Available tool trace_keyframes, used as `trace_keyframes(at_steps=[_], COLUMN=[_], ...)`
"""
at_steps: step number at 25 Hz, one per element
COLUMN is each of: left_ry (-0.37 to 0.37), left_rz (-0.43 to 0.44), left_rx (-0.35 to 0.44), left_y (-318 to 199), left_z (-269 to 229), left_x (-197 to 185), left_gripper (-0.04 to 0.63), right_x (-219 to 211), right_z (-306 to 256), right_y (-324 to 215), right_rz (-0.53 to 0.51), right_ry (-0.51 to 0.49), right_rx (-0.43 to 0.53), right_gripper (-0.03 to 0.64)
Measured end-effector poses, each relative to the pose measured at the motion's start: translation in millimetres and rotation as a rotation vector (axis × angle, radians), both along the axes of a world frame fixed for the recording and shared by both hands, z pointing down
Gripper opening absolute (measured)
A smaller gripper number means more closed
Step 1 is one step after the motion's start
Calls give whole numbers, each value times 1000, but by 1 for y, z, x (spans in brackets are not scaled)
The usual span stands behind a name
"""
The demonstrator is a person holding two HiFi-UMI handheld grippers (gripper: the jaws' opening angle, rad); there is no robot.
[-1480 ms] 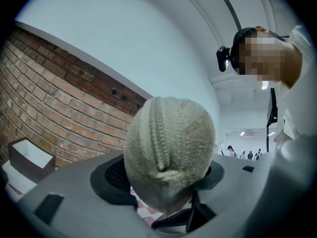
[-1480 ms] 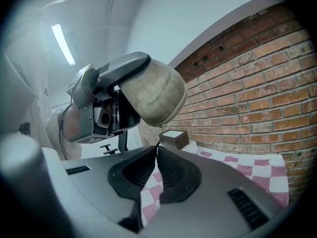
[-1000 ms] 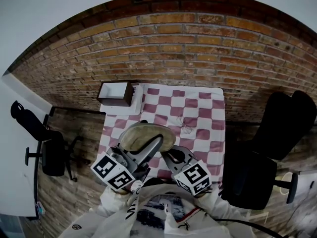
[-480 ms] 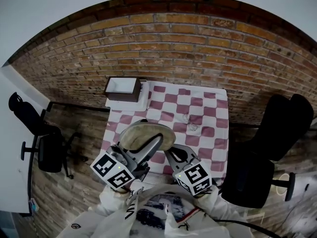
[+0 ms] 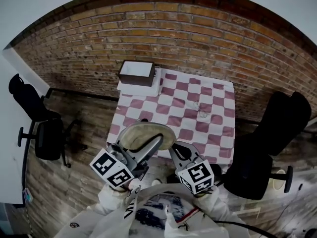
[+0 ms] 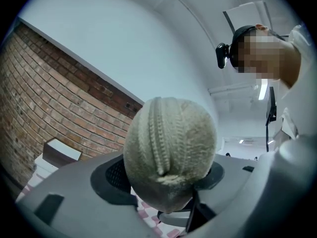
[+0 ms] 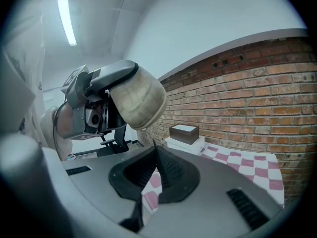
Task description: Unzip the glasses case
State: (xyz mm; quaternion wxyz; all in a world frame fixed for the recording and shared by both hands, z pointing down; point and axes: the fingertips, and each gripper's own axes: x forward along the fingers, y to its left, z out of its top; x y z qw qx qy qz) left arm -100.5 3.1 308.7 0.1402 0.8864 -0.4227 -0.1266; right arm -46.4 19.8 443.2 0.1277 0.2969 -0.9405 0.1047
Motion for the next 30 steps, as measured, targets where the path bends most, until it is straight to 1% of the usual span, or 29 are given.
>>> trace_keyframes(at_steps=[7,13,19,24,30], left_ry=[-6,-17,-67,-56,-65], left_rz=[17,37,36,28,37], left_rx=[-5,0,18,14,12], left_y=[56,93,114,122,124], left_z=[10,18,21,21,22], left_x=[-25,-37,-44,-57,-58], left_gripper=[298,298,298,298,298], right_x=[-21,-33,-42,-50,-46], right_z=[5,9,9,6,-2], right_y=[52,85,99,106,101], right_rz=[32,53,62,68,96], right_ry=[15,37,60,84,100], right_rx=[1,19,47,76,106], right_gripper=[15,15,15,15,15])
